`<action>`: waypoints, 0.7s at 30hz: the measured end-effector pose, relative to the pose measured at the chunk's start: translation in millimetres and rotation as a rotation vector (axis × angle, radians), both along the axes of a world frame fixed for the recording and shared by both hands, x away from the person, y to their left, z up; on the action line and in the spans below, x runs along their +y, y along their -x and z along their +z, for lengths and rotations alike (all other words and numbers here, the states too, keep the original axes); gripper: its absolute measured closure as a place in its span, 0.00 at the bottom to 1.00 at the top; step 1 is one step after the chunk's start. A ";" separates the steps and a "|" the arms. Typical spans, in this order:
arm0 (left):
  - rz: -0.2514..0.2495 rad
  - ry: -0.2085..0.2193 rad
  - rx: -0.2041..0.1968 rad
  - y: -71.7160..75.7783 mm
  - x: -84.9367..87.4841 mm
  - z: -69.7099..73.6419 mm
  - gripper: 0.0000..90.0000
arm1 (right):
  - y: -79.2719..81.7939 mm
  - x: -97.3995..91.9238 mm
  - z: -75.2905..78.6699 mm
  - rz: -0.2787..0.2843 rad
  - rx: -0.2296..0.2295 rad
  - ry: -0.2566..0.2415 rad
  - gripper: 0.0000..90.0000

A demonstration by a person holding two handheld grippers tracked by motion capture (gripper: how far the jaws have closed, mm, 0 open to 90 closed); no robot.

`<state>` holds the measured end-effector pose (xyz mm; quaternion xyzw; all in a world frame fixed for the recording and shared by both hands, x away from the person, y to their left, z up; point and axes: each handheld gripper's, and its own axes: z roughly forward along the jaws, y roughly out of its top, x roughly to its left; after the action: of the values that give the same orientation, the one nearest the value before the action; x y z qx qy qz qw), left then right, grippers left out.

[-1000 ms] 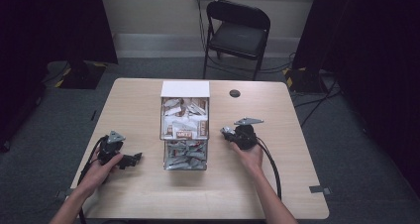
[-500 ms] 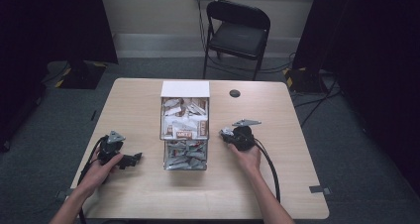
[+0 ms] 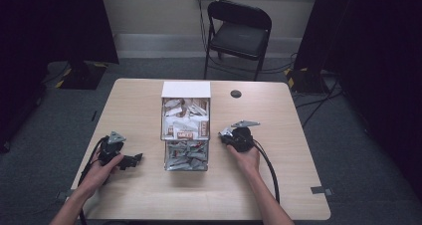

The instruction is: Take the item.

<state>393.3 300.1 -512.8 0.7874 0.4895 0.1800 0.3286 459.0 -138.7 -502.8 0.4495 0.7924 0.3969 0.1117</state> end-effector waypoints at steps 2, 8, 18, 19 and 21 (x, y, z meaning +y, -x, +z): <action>0.000 -0.001 -0.001 -0.1 0.1 0.0 0.00 | 0.0 0.3 -0.3 0.000 -0.002 -0.004 0.86; 0.000 0.000 0.000 0.0 0.0 0.0 0.00 | -0.7 2.2 0.1 0.003 -0.002 -0.007 0.77; 0.000 -0.001 -0.001 -0.1 0.1 0.0 0.00 | -0.2 3.0 3.2 0.003 -0.020 0.000 0.55; 0.000 -0.001 -0.001 -0.1 0.1 0.0 0.00 | -0.2 2.6 3.8 0.000 -0.022 0.002 0.52; 0.000 -0.001 -0.001 -0.1 0.1 0.0 0.00 | 0.2 2.0 5.6 -0.008 -0.031 -0.005 0.43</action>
<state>393.4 300.2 -512.8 0.7875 0.4892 0.1806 0.3285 458.8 -136.7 -497.2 0.4467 0.7878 0.4053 0.1245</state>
